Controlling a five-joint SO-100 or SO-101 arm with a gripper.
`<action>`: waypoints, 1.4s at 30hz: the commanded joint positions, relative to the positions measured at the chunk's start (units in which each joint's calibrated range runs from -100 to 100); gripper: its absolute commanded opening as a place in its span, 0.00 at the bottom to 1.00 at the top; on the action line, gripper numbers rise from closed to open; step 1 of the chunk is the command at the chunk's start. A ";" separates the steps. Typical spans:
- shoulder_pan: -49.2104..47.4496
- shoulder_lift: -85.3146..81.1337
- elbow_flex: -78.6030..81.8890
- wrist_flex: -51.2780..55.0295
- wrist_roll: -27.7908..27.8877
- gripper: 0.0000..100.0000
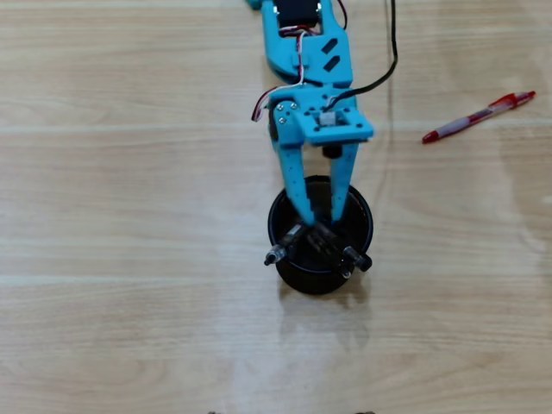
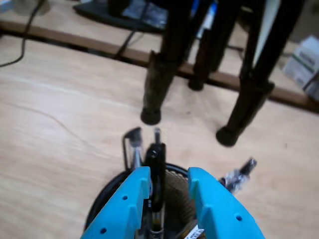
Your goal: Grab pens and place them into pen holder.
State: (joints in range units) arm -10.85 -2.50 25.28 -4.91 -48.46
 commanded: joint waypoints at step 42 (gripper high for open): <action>-43.43 43.33 -55.29 78.70 35.24 0.16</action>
State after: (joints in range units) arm -55.42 38.89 -25.90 73.73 -13.30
